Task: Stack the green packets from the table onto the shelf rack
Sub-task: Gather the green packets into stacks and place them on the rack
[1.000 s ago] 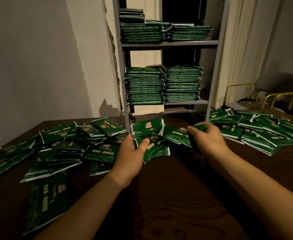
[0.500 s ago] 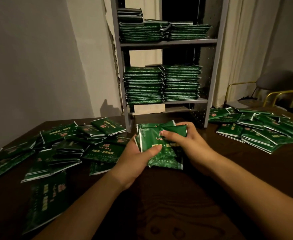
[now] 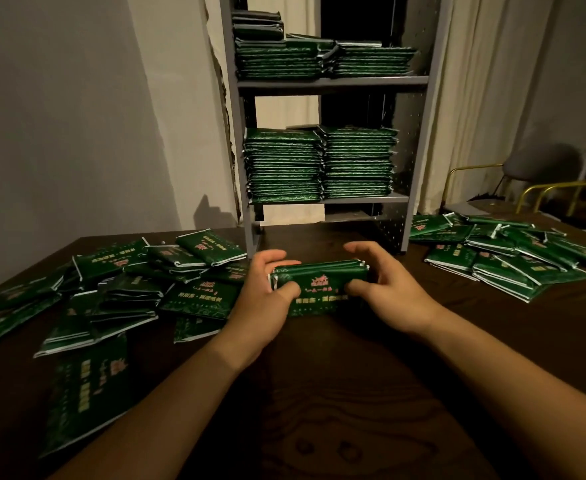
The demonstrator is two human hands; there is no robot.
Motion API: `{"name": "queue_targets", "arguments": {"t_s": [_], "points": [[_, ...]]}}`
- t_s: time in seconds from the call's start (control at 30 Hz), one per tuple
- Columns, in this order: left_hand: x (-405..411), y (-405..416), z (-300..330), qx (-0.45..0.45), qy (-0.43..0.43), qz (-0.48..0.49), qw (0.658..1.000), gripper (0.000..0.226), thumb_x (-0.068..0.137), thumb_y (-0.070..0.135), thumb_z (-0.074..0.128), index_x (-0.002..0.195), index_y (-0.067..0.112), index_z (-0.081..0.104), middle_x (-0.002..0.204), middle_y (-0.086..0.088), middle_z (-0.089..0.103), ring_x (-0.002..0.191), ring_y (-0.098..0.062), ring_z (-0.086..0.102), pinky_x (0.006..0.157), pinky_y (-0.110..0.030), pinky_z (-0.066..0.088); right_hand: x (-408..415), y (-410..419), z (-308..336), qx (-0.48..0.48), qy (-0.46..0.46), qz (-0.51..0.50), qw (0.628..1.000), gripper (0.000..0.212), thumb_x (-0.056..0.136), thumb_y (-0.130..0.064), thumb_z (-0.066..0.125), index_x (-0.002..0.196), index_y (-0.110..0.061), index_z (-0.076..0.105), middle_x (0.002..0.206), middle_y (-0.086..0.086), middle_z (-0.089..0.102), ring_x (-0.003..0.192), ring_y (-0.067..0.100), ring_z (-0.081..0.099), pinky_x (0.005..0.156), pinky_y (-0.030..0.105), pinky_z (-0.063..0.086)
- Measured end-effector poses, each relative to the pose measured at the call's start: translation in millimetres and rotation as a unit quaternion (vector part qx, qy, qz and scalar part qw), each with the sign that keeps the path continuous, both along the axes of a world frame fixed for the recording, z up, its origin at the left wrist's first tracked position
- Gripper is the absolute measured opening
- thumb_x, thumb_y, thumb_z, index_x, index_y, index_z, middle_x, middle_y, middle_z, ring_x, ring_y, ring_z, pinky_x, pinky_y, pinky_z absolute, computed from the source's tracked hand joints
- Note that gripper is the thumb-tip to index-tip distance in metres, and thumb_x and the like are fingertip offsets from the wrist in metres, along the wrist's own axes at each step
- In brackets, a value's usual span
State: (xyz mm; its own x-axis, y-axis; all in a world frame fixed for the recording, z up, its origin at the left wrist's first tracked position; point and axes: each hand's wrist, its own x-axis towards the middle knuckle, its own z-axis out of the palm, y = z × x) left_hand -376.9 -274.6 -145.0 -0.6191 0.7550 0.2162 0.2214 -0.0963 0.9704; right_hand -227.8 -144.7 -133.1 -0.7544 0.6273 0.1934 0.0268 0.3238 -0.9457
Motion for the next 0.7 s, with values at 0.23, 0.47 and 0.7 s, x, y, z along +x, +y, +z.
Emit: {"name": "queue_targets", "arguments": {"t_s": [0.23, 0.47, 0.7], "points": [[0, 5, -5, -0.096, 0.014, -0.054, 0.994, 0.05, 0.096, 0.0, 0.055, 0.13, 0.032, 0.037, 0.098, -0.01, 0.063, 0.083, -0.029, 0.056, 0.073, -0.044, 0.049, -6, -1, -6, 0.023, -0.1, 0.018, 0.995, 0.053, 0.096, 0.004, 0.052, 0.133, -0.028, 0.031, 0.119, 0.004, 0.057, 0.108, 0.022, 0.059, 0.097, 0.041, 0.049], [-4, 3, -10, -0.102, 0.057, -0.041, 0.992, 0.042, 0.099, 0.008, 0.058, 0.131, 0.029, 0.04, 0.113, -0.011, 0.067, 0.095, -0.022, 0.062, 0.083, -0.038, 0.049, -3, 5, -3, -0.05, -0.044, -0.013, 0.998, 0.04, 0.095, 0.005, 0.056, 0.122, -0.024, 0.05, 0.113, 0.001, 0.065, 0.101, 0.015, 0.066, 0.079, 0.026, 0.057], [-5, -2, 30, 0.013, -0.214, -0.025, 0.977, 0.021, 0.091, 0.002, 0.06, 0.11, 0.008, 0.067, 0.11, -0.011, 0.076, 0.103, -0.026, 0.071, 0.084, -0.037, 0.057, 2, -1, 26, -0.291, 0.084, 0.027, 0.953, 0.036, 0.088, -0.005, 0.067, 0.124, -0.006, 0.061, 0.112, 0.012, 0.074, 0.099, 0.022, 0.072, 0.076, 0.031, 0.055]]}}
